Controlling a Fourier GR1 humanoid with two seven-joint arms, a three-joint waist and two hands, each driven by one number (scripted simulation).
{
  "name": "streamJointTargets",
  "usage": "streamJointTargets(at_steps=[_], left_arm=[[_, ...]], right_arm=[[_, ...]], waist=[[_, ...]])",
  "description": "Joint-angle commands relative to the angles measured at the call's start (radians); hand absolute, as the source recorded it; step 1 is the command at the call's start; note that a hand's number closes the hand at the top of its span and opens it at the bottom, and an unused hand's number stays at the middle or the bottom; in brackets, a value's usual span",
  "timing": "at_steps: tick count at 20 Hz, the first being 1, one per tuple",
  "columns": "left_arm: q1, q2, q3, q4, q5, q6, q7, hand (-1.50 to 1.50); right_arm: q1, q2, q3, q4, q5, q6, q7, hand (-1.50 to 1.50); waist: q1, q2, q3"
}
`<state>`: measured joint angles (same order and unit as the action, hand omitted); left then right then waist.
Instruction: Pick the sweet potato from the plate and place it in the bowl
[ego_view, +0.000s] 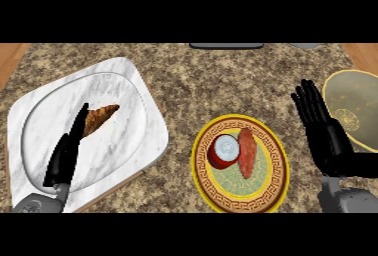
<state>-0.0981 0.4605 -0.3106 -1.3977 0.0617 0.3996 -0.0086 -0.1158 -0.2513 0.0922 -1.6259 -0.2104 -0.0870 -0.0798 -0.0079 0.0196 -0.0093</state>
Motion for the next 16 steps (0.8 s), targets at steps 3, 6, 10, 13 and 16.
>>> streamJointTargets(at_steps=[3, 6, 10, 13, 16], left_arm=[[-0.065, -0.034, -0.023, -0.073, 0.067, -0.138, -0.002, 0.00], [-0.069, -0.111, -0.080, -0.131, 0.130, -0.215, -0.063, 0.00], [-0.082, -0.131, -0.116, -0.145, 0.173, -0.281, 0.005, 0.00], [-0.132, -0.148, -0.074, -0.094, 0.167, -0.319, 0.002, 0.00], [-0.051, -0.107, -0.078, -0.174, 0.170, -0.325, -0.015, 0.00]], right_arm=[[0.068, 0.059, -0.016, -0.050, 0.101, -0.191, 0.051, 1.50], [0.076, 0.104, -0.040, -0.041, 0.187, -0.350, 0.075, 1.50], [0.100, 0.145, 0.053, 0.093, 0.393, -0.489, 0.181, -1.50], [0.020, 0.154, 0.059, 0.187, 0.458, -0.503, 0.130, -1.50], [0.045, -0.001, 0.121, 0.091, 0.587, -0.411, 0.325, -1.50]], waist=[[-0.011, -0.023, 0.008], [-0.020, -0.023, 0.006], [0.008, -0.017, 0.008], [0.009, -0.017, 0.009], [0.014, -0.021, 0.007]])
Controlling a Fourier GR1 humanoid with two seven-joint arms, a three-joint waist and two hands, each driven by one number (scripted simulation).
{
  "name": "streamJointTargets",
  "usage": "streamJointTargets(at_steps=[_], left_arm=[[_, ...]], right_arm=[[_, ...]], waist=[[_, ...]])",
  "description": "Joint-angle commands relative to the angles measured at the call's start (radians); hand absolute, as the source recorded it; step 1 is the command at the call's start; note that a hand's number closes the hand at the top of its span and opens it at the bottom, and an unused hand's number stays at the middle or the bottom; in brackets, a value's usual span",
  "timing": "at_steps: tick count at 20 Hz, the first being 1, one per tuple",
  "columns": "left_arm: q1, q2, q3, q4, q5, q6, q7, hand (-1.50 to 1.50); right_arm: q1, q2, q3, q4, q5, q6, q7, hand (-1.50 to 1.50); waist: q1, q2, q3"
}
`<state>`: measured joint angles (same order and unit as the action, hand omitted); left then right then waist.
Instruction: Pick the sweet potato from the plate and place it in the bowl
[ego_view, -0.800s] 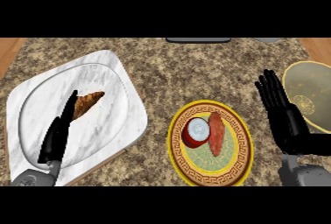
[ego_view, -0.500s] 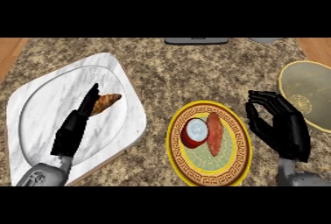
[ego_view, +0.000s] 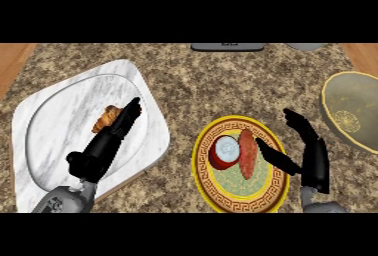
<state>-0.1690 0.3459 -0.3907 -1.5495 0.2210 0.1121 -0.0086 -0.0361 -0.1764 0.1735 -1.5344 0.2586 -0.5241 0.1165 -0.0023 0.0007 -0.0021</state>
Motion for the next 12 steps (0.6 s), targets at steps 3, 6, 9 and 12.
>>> streamJointTargets(at_steps=[3, 6, 9, 12], left_arm=[[-0.039, -0.010, 0.011, 0.001, 0.006, -0.021, 0.030, 0.00], [-0.011, -0.005, 0.012, -0.008, 0.011, -0.024, 0.027, 0.00], [-0.002, -0.013, -0.001, 0.003, 0.011, -0.036, 0.013, 0.00], [-0.049, -0.028, 0.002, 0.014, 0.008, -0.037, 0.028, 0.00]], right_arm=[[-0.081, -0.169, 0.091, -0.028, 0.213, 0.143, 0.299, -1.50], [-0.126, -0.242, 0.123, -0.019, 0.259, 0.288, 0.472, -1.50], [-0.207, -0.287, 0.168, -0.005, 0.207, 0.518, 0.629, -1.50], [-0.259, -0.254, 0.204, -0.024, 0.067, 0.721, 0.767, -1.50]], waist=[[-0.002, -0.003, -0.002], [0.005, -0.004, -0.004], [0.025, -0.002, -0.006], [0.017, 0.001, -0.004]])
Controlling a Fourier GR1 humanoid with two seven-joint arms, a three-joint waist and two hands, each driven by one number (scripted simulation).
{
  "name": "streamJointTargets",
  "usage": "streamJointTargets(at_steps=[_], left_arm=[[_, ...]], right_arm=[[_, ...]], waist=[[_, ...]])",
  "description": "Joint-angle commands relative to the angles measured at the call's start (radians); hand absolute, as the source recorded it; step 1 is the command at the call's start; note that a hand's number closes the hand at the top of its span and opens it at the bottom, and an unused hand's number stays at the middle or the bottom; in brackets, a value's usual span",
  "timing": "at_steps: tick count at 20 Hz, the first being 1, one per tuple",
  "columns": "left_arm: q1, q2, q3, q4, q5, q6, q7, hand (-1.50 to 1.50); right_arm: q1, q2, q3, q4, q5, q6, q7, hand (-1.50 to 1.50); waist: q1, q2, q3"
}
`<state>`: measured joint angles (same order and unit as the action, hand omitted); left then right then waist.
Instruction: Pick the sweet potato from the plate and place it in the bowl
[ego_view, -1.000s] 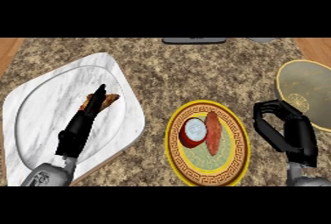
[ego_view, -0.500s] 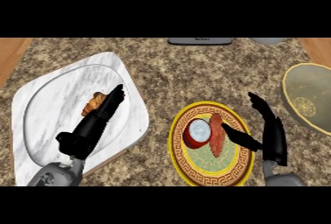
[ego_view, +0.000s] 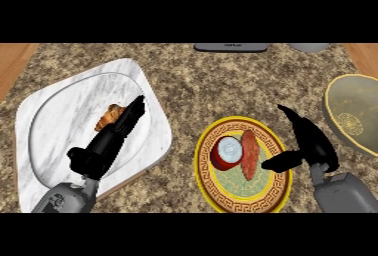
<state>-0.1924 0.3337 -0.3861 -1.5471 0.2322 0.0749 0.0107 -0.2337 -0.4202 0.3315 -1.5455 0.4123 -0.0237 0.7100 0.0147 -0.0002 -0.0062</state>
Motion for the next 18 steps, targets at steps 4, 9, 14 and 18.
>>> streamJointTargets(at_steps=[4, 9, 14, 18], left_arm=[[-0.001, 0.007, 0.017, -0.004, 0.011, -0.020, 0.015, 0.00], [0.038, -0.017, 0.014, 0.018, -0.007, -0.026, -0.036, 0.00], [0.004, -0.025, 0.032, 0.003, -0.009, -0.022, 0.009, 0.00], [0.017, -0.027, 0.025, -0.087, -0.034, 0.012, 0.091, 0.00]], right_arm=[[-0.201, 0.031, -0.005, -0.037, -0.253, 0.395, 0.425, -1.50], [-0.311, 0.076, -0.035, 0.042, -0.361, 0.441, 0.567, -1.50], [-0.371, 0.117, 0.031, 0.055, -0.375, 0.412, 0.665, -1.50], [-0.340, 0.119, 0.058, 0.026, -0.366, 0.389, 0.661, -1.50]], waist=[[0.000, -0.001, 0.003], [-0.003, 0.001, 0.004], [-0.007, -0.002, 0.004], [-0.011, -0.006, 0.006]])
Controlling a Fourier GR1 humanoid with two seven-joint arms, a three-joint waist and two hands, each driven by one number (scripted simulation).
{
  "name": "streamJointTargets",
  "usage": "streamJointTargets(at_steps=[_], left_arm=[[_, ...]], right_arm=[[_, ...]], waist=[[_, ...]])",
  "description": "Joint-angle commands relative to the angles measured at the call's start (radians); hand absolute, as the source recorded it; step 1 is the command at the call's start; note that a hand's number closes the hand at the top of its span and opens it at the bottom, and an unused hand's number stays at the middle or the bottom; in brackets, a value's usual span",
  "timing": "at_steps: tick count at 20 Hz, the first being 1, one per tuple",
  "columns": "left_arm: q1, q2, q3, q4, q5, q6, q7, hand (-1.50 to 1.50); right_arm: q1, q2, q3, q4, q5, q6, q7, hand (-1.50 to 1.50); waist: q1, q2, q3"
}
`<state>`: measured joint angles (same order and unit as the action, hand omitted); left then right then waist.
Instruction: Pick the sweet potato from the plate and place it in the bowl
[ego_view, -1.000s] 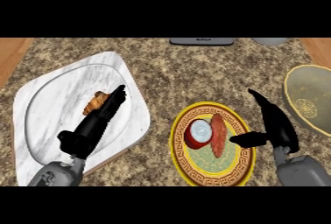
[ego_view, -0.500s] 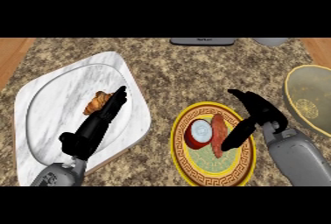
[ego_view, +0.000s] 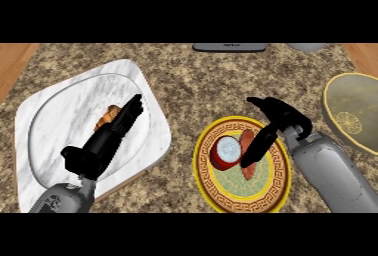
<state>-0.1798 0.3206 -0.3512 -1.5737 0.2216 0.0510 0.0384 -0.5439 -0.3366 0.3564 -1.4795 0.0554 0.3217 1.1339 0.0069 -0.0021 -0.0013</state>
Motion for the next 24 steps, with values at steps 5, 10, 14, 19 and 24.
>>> streamJointTargets(at_steps=[5, 10, 14, 19, 24], left_arm=[[-0.029, -0.050, 0.003, 0.034, -0.052, 0.018, 0.017, 0.00], [0.026, -0.059, -0.019, -0.053, -0.070, 0.024, 0.053, 0.00], [-0.010, -0.073, 0.019, 0.034, -0.075, 0.002, 0.009, 0.00], [0.034, -0.028, 0.057, -0.004, -0.047, -0.066, 0.002, 0.00], [0.054, -0.060, 0.046, -0.007, -0.079, -0.047, -0.004, 0.00]], right_arm=[[-0.016, 0.046, 0.075, -0.017, 0.085, -0.001, 0.177, -1.50], [0.036, 0.035, 0.097, -0.052, 0.175, -0.033, 0.150, -1.50], [0.050, 0.026, 0.118, -0.064, 0.264, -0.034, 0.130, -1.50], [0.115, 0.058, 0.147, 0.000, 0.365, -0.074, 0.066, -1.50], [0.185, 0.102, 0.168, 0.060, 0.433, -0.118, 0.028, -1.50]], waist=[[-0.007, 0.001, 0.001], [-0.007, -0.001, 0.001], [-0.013, 0.001, 0.001], [-0.006, 0.001, 0.001], [-0.005, 0.002, 0.001]])
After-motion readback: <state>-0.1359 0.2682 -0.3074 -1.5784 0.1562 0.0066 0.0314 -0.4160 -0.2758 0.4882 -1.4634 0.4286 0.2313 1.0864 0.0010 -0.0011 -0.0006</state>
